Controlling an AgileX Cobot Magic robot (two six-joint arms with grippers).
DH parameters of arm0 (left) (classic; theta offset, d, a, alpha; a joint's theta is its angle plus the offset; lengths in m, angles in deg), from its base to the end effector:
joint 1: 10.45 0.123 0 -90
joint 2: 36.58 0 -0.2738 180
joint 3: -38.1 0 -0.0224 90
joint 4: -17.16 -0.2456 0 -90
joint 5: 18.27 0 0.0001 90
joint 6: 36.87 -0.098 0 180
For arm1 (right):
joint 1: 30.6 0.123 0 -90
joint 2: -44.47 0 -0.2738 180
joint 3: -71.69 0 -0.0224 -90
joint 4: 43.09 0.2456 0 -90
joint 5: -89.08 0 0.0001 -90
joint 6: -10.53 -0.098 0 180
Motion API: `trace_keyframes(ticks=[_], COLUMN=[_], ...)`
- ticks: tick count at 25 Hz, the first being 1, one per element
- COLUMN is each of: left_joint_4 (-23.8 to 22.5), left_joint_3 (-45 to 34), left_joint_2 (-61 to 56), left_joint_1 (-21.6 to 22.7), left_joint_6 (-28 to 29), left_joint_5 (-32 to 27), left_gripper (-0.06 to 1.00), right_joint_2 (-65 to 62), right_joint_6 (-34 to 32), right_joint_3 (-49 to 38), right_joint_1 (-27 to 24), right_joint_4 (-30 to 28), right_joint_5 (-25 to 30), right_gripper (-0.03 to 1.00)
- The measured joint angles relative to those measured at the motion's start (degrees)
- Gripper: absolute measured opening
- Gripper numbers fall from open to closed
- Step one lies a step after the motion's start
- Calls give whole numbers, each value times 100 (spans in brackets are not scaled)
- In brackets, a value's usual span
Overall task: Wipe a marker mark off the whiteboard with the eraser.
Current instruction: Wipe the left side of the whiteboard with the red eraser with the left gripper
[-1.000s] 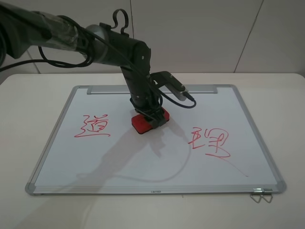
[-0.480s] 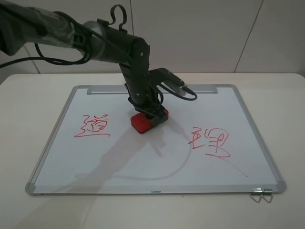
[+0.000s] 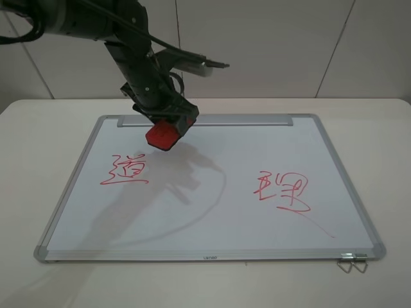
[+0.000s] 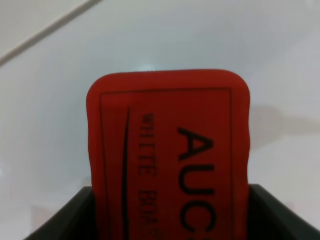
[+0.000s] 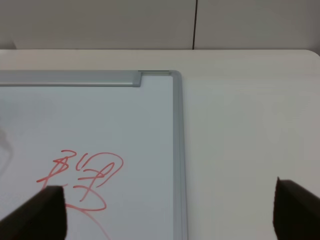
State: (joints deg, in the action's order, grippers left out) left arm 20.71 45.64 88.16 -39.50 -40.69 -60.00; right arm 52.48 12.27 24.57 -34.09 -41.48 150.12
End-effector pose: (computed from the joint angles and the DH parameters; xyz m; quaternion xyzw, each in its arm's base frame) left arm 0.3651 -0.2074 0.1643 0.2598 0.9479 -0.0638 0.1730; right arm 0.0056 0.0021 0.2767 0.0122 0.8487 -0.0101 0.5287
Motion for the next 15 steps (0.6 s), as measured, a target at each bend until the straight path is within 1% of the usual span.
trace_keyframes(ticks=[1, 6, 8, 9, 15], left_joint_4=[0, -564, -628, -638, -650], left_joint_3=[0, -1122, -1546, -1853, -2406], left_joint_2=[0, -513, -737, -906, -1016], left_joint_1=[0, 405, 576, 741, 1138], left_joint_6=[0, 432, 561, 585, 597], left_joint_5=[0, 260, 406, 518, 848], left_gripper=[57, 57, 57, 57, 57], right_joint_2=[0, 0, 0, 0, 0], right_joint_6=[0, 0, 0, 0, 0], right_joint_3=[0, 0, 0, 0, 0], right_joint_1=[0, 0, 0, 0, 0], right_joint_4=[0, 0, 0, 0, 0], right_joint_5=[0, 0, 0, 0, 0], right_gripper=[71, 71, 71, 71, 71])
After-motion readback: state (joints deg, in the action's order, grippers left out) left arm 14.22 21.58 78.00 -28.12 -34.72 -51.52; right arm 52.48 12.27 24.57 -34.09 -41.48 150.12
